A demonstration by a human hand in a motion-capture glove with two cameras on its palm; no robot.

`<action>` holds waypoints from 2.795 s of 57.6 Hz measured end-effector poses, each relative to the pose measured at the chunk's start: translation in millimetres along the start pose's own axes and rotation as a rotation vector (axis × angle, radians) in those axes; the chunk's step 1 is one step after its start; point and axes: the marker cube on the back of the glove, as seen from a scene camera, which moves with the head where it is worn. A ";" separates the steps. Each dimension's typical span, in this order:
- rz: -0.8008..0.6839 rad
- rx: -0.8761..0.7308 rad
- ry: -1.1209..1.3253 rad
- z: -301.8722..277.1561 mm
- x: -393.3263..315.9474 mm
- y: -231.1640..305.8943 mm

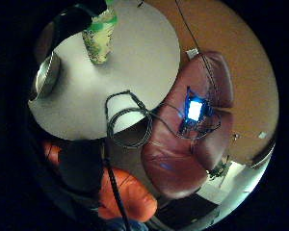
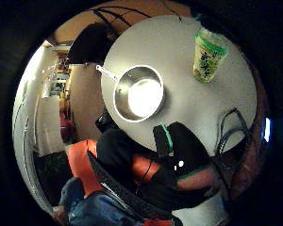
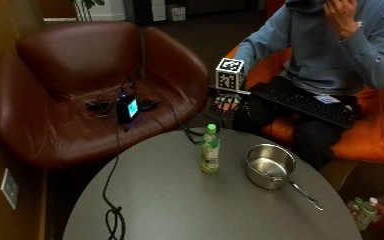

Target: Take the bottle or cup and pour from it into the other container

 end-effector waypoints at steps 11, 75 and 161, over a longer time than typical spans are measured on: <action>-0.014 0.013 0.003 -4.1 7.9 -26.8; -0.018 0.058 0.016 -14.9 64.5 -54.8; -0.311 -0.389 -0.779 65.6 94.0 -144.2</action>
